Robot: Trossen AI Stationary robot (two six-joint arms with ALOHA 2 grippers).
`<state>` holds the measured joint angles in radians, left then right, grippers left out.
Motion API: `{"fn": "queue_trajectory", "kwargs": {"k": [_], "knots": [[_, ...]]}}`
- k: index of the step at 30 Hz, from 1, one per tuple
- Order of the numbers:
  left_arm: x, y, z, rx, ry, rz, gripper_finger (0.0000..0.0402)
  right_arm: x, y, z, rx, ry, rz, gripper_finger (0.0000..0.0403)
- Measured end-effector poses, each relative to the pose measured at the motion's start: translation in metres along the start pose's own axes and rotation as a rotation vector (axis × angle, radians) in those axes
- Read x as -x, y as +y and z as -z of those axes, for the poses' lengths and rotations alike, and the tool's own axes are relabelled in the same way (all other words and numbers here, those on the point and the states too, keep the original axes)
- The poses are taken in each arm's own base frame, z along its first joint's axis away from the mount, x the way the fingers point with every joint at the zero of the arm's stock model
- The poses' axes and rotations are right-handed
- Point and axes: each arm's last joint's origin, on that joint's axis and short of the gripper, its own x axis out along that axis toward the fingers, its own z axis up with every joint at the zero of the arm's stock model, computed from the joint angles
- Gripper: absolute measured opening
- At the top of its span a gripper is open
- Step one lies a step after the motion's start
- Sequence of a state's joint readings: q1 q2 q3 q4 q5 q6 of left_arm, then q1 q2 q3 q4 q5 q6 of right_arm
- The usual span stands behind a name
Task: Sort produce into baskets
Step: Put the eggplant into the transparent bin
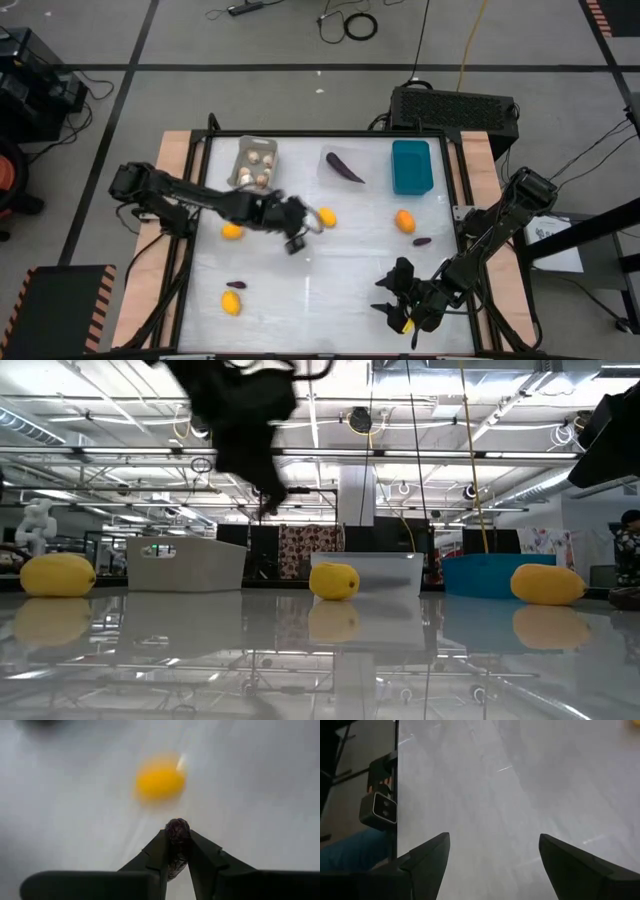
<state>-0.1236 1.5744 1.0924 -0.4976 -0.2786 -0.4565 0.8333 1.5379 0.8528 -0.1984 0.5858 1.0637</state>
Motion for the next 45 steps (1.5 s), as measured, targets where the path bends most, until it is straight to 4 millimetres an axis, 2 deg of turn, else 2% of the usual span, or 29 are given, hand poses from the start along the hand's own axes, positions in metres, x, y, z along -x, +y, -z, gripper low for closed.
{"fn": "queue_trajectory", "kwargs": {"k": [4,8,13,16,20,25,29,34,42,43,45], "knots": [[-0.028,0.022,-0.03,-0.008,-0.165,0.031,0.006,0.0,0.0,0.0,0.075,0.004,-0.001,0.0299],[-0.056,0.047,-0.046,-0.013,-0.251,0.019,0.0059,-0.003,-0.005,-0.005,0.152,-0.025,0.042,0.0299],[-0.059,0.072,-0.075,-0.051,-0.402,-0.021,0.0059,-0.013,-0.018,-0.026,0.403,-0.122,0.183,0.0299],[-0.064,0.091,-0.087,-0.049,-0.409,-0.054,0.0059,-0.019,-0.032,-0.041,0.506,-0.164,0.32,0.0299],[-0.083,0.112,-0.095,-0.032,-0.379,0.026,0.0059,-0.022,-0.056,-0.054,0.604,-0.083,0.466,0.0299],[-0.111,0.125,-0.099,-0.037,-0.326,0.066,0.0059,-0.014,-0.087,-0.062,0.561,0.04,0.624,0.0297],[-0.114,0.124,-0.104,-0.036,-0.323,0.071,0.0061,-0.003,-0.102,-0.07,0.513,0.055,0.711,0.028],[-0.11,0.124,-0.103,-0.011,-0.245,0.009,0.0094,0.008,-0.106,-0.08,0.459,0.019,0.705,0.0221],[-0.1,0.126,-0.112,-0.005,-0.183,-0.037,0.0164,0.014,-0.106,-0.082,0.451,0.006,0.693,0.0035],[-0.097,0.125,-0.116,-0.007,-0.183,-0.037,0.0167,0.014,-0.106,-0.082,0.454,0.008,0.692,0.0019],[-0.087,0.124,-0.124,-0.009,-0.156,-0.033,0.017,0.014,-0.106,-0.082,0.454,0.008,0.692,0.001]]}}
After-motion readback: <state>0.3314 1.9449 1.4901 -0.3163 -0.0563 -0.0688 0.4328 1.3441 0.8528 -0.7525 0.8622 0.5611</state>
